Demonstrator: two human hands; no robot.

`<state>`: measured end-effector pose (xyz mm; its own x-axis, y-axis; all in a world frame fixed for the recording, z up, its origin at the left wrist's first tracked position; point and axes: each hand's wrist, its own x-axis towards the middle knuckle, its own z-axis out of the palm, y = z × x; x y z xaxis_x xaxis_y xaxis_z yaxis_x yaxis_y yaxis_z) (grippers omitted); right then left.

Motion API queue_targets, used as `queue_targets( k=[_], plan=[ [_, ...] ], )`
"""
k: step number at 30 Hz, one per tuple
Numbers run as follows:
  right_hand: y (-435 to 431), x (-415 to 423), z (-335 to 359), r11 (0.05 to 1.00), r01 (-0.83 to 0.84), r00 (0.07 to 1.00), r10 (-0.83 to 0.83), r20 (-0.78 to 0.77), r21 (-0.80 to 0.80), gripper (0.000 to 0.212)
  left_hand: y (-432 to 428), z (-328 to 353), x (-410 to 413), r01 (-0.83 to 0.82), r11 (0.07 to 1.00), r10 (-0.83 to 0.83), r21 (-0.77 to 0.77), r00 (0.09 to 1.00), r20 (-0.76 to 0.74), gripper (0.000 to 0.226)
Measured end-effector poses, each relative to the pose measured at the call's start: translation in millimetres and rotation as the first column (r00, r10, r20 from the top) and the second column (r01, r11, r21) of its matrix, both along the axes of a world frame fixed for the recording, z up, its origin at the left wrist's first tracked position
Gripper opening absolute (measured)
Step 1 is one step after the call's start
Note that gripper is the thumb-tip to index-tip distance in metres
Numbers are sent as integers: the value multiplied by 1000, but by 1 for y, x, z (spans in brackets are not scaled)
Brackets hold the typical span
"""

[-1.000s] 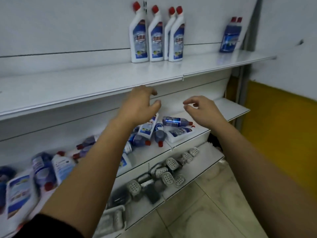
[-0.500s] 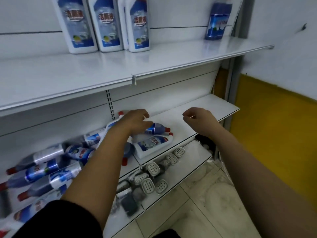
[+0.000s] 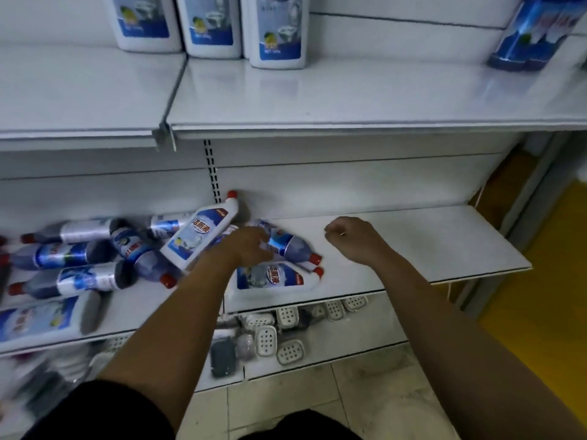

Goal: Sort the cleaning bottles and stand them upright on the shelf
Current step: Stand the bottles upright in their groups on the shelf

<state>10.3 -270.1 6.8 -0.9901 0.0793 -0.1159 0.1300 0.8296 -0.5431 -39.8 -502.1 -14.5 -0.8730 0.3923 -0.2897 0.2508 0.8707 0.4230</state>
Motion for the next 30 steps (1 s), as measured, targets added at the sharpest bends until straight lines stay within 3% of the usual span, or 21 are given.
queue_targets(
  k=[3,9,13,19,22,26,30],
  plan=[
    [3,-21,-17,997,-80,995,79,53,12,30,8,-22,1,-48,997,51,-58,997,55,49],
    [-10,-60,-78,988,-149,969,153,194,-33,47,16,-69,-6,32,966,-3,-255,993,115,62],
    [-17,-85,-119,986,-119,962,143,234,-112,58,16,-89,-14,32,975,-3,-222,991,131,78],
    [-21,-103,-143,973,-121,967,160,200,-195,62,8,-102,-20,44,945,-13,-323,995,95,90],
    [1,-108,-123,987,-127,977,142,158,-102,64,8,-102,-20,-12,966,42,-259,993,111,87],
    [35,-109,-68,976,-119,993,113,41,184,60,8,-99,-22,-106,983,129,-151,980,152,77],
    [59,-99,-25,953,-75,996,89,-33,293,70,5,-91,-26,-200,979,203,-36,969,141,83]
  ],
)
